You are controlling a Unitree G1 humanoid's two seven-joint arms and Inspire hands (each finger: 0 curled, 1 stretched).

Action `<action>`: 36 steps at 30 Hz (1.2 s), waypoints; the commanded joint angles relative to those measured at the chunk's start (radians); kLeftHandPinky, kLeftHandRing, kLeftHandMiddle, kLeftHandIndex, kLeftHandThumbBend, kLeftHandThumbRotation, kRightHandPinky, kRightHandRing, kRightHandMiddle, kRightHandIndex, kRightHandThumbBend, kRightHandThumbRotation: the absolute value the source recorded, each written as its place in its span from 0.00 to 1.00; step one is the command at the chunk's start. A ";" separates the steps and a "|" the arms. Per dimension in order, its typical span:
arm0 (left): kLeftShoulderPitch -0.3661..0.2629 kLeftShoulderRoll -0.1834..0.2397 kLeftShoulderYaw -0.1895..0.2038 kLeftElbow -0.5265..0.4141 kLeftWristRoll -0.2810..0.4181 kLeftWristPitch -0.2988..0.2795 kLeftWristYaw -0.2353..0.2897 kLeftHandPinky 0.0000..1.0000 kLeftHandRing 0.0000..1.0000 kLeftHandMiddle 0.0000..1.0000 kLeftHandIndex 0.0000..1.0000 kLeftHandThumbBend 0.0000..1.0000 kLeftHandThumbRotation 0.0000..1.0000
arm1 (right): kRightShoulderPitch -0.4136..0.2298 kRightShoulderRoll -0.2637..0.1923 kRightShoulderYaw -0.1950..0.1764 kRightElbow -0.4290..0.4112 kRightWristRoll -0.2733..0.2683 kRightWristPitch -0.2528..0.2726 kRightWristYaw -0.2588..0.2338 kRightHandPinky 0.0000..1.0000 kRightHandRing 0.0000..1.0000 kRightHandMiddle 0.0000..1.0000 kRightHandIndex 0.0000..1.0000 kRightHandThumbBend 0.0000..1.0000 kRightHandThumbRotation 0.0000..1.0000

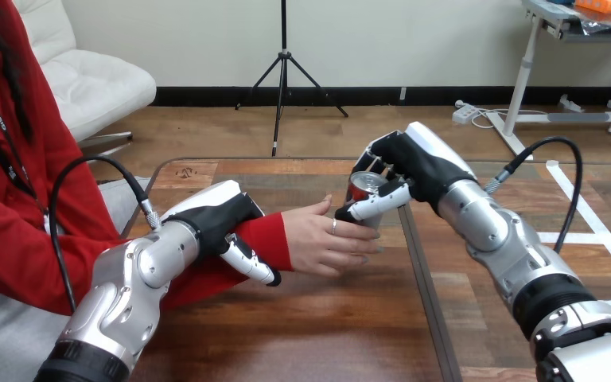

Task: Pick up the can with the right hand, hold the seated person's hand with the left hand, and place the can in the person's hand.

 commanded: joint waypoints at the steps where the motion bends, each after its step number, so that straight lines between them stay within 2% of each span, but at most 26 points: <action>1: -0.473 -0.071 0.129 -0.229 -0.112 -0.141 0.137 0.12 0.18 0.26 0.30 0.60 0.00 | -0.429 0.023 -0.002 -0.171 0.025 -0.065 -0.023 0.24 0.31 0.36 0.35 0.80 0.00; 10: -0.469 -0.063 0.128 -0.225 -0.111 -0.152 0.135 0.13 0.19 0.27 0.31 0.58 0.00 | -0.429 0.025 0.002 -0.179 0.017 -0.062 -0.028 0.22 0.28 0.32 0.33 0.78 0.00; 16: -0.465 -0.062 0.125 -0.229 -0.104 -0.143 0.134 0.13 0.19 0.28 0.31 0.57 0.00 | -0.431 0.025 0.007 -0.186 0.011 -0.067 -0.028 0.21 0.26 0.32 0.33 0.69 0.00; 21: -0.459 -0.063 0.122 -0.229 -0.099 -0.143 0.141 0.13 0.20 0.28 0.31 0.58 0.00 | -0.433 0.029 0.007 -0.197 0.011 -0.050 -0.025 0.19 0.25 0.30 0.33 0.66 0.00; 30: -0.444 -0.075 0.132 -0.237 -0.112 -0.108 0.134 0.13 0.19 0.28 0.31 0.61 0.00 | -0.439 0.031 0.005 -0.206 0.013 -0.030 -0.016 0.19 0.24 0.28 0.31 0.66 0.00; 36: -0.426 -0.080 0.141 -0.243 -0.127 -0.106 0.134 0.14 0.20 0.29 0.31 0.60 0.00 | -0.441 0.030 0.002 -0.216 0.016 -0.017 -0.009 0.22 0.29 0.35 0.37 0.68 0.00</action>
